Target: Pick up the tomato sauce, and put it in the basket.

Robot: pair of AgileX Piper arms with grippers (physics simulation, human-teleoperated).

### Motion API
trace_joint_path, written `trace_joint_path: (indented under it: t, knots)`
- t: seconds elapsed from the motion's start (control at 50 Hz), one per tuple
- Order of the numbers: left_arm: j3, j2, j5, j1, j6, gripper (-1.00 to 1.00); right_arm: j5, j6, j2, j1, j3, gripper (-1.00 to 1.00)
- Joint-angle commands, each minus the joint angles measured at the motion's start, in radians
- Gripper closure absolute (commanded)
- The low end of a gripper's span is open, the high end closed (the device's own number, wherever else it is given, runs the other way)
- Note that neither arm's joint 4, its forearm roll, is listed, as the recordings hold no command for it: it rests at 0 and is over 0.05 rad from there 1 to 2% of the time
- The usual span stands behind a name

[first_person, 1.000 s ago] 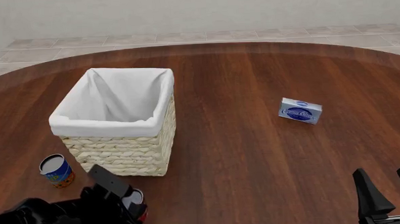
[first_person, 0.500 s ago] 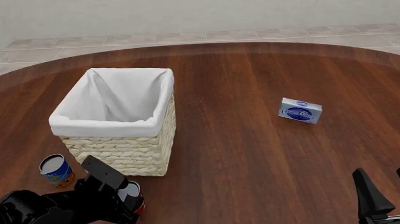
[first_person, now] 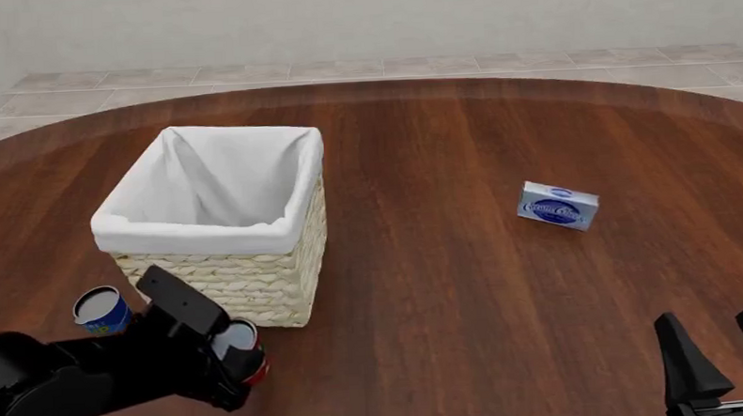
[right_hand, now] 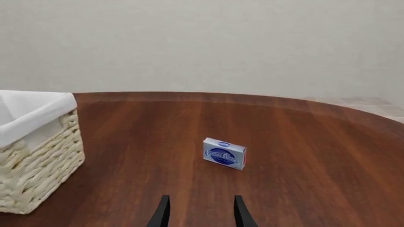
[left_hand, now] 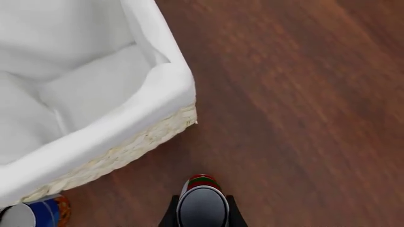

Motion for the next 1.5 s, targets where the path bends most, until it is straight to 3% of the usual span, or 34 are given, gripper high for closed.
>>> trace_joint_path:
  t: [0.02, 0.26, 0.66, 0.88, 1.22, 1.5]
  knots:
    - [-0.042, -0.053, 0.074, -0.004, 0.031, 1.0, 0.002, -0.001, -0.003, 0.003, 0.001, -1.0]
    - [-0.106, -0.098, 0.15, -0.013, 0.027, 1.0, 0.002, -0.003, -0.003, 0.008, 0.002, -1.0]
    - [-0.206, -0.136, 0.236, 0.003, 0.073, 1.0, 0.002, -0.006, -0.003, 0.01, 0.002, -1.0]
    - [-0.307, -0.156, 0.296, 0.034, 0.118, 1.0, 0.0, -0.009, 0.0, 0.014, 0.002, -1.0]
    - [-0.412, -0.126, 0.316, 0.093, 0.198, 1.0, -0.007, -0.006, 0.008, 0.011, 0.001, -1.0]
    - [-0.452, -0.067, 0.269, 0.153, 0.254, 1.0, -0.004, -0.009, 0.005, 0.016, 0.002, -1.0]
